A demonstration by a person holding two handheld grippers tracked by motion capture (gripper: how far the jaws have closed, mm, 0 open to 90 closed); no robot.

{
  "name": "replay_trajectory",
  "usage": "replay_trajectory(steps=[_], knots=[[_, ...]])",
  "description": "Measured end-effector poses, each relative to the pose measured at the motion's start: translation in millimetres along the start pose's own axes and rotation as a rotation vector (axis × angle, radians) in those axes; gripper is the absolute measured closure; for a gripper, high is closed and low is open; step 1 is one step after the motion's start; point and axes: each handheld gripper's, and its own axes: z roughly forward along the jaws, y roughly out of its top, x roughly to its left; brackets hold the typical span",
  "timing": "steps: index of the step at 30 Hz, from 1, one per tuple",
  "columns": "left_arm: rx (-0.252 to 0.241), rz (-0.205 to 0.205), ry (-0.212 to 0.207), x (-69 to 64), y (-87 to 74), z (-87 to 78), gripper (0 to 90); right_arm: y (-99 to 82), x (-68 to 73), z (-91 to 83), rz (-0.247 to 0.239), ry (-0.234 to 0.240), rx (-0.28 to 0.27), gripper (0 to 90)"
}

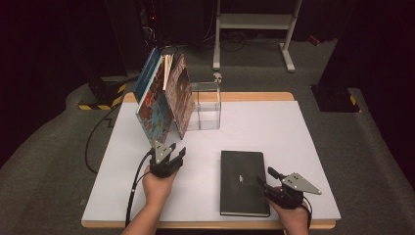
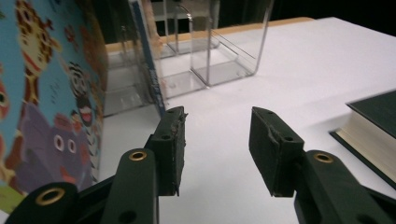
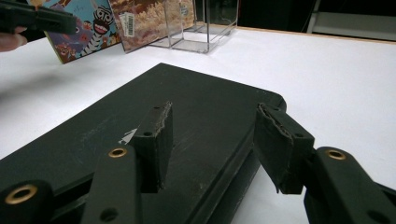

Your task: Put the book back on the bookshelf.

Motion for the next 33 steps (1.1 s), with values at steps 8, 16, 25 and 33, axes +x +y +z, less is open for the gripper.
replay_trajectory(steps=[8, 16, 25, 33], knots=[[0.038, -0.008, -0.057, -5.9, -7.1, -9.8, 49.1, -0.5, 0.3, 0.4, -0.001, 0.001, 0.003, 46.9], [0.091, -0.049, -0.142, -14.4, -5.7, -22.9, 39.3, -1.4, 0.7, 1.4, 0.007, 0.008, 0.014, 45.5], [0.109, -0.040, -0.200, -15.6, -6.6, -31.6, 33.7, -2.0, 3.4, 1.2, 0.006, -0.001, 0.029, 43.5], [0.096, -0.047, -0.286, -14.3, -8.6, -39.8, 27.4, -4.3, 3.8, -0.7, 0.034, -0.023, 0.067, 38.0]])
